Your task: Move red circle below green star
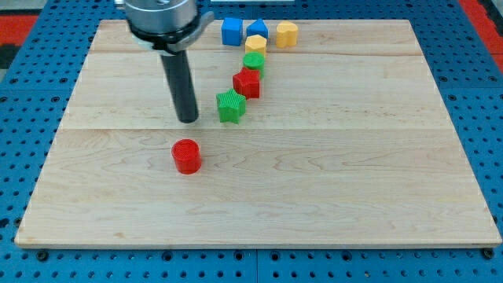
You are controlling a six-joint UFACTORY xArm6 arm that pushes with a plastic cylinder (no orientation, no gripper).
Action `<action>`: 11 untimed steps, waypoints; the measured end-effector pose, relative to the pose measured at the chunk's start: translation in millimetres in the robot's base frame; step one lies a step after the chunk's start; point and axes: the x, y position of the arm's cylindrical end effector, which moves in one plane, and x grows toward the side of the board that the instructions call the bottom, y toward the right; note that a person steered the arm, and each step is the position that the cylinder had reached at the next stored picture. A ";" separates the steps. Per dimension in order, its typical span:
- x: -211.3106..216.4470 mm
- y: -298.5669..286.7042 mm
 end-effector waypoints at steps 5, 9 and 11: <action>94.3 56.2; 113.5 -66.5; 89.4 -17.8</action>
